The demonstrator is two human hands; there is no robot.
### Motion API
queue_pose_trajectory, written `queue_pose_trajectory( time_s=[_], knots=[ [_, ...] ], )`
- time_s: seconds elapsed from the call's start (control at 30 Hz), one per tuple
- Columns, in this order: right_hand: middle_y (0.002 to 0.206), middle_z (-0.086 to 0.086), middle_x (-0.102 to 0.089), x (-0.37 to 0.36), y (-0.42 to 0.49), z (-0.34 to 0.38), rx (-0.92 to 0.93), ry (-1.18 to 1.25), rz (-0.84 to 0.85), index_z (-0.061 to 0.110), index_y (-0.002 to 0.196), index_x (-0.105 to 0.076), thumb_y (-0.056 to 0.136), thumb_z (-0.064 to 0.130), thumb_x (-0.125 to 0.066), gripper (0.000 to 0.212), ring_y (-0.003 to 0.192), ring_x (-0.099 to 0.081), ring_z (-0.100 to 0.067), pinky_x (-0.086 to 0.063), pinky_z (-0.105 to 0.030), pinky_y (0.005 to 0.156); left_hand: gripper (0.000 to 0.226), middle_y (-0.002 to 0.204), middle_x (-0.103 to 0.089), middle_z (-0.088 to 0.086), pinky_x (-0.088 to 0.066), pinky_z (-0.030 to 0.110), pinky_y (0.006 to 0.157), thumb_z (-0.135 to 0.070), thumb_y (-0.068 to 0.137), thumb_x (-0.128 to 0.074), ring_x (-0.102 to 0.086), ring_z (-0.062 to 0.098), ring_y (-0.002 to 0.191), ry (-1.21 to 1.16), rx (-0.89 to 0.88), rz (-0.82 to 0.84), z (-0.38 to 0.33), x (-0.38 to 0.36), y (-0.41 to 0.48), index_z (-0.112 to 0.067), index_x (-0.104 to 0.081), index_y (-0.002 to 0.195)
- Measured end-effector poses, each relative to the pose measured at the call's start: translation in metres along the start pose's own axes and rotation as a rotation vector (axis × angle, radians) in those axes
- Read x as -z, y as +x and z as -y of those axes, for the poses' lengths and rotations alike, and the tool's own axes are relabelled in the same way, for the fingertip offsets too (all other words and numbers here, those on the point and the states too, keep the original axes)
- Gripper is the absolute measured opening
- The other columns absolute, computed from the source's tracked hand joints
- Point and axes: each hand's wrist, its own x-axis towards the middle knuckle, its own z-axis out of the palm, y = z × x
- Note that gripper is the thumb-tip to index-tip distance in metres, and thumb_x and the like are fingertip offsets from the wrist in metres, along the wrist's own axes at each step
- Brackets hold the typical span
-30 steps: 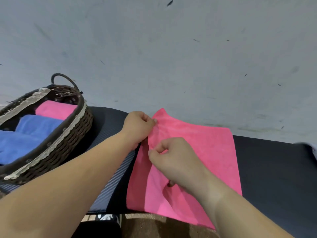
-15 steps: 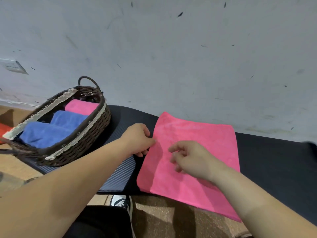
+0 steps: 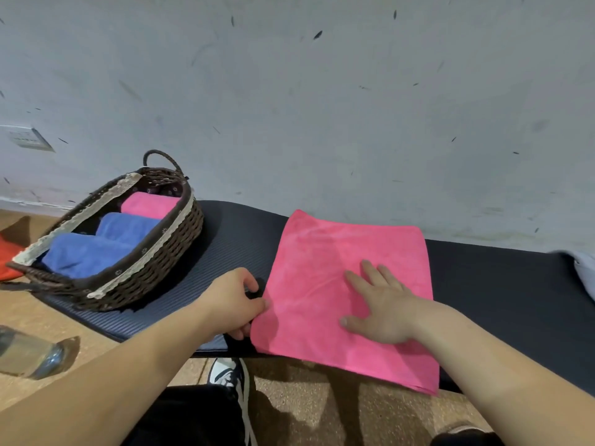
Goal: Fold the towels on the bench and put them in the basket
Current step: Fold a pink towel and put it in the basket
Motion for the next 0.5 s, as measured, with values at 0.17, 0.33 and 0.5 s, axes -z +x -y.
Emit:
queue_pose_trajectory(
  time_s=[0.17, 0.33, 0.5],
  knots=[
    [0.169, 0.003, 0.023, 0.000, 0.009, -0.025, -0.054, 0.017, -0.125, 0.039, 0.161, 0.010, 0.094, 0.072, -0.040, 0.090, 0.156, 0.020, -0.024, 0.001, -0.046, 0.128, 0.045, 0.083, -0.073, 0.011, -0.056, 0.032, 0.045, -0.036, 0.079, -0.084, -0.074, 0.026, 0.059, 0.136, 0.032, 0.074, -0.009, 0.004, -0.004, -0.022, -0.048, 0.101],
    [0.168, 0.000, 0.026, -0.007, 0.005, -0.041, -0.086, -0.046, -0.104, 0.036, 0.161, 0.014, 0.096, 0.074, -0.031, 0.087, 0.155, 0.021, -0.025, 0.003, -0.045, 0.128, 0.049, 0.088, -0.068, 0.009, -0.049, 0.027, 0.044, -0.013, 0.071, -0.089, -0.065, 0.019, 0.060, 0.092, -0.031, 0.097, -0.010, -0.003, 0.002, -0.022, -0.054, 0.103],
    [0.170, -0.009, 0.018, -0.003, -0.014, -0.029, -0.152, -0.135, -0.076, 0.029, 0.162, 0.011, 0.094, 0.077, -0.027, 0.091, 0.157, 0.008, -0.032, -0.011, -0.048, 0.127, 0.048, 0.077, -0.070, 0.001, -0.045, 0.027, 0.057, -0.010, 0.070, -0.086, -0.064, 0.017, 0.066, 0.162, -0.130, -0.048, -0.006, 0.019, 0.025, -0.018, -0.060, 0.110]
  ],
)
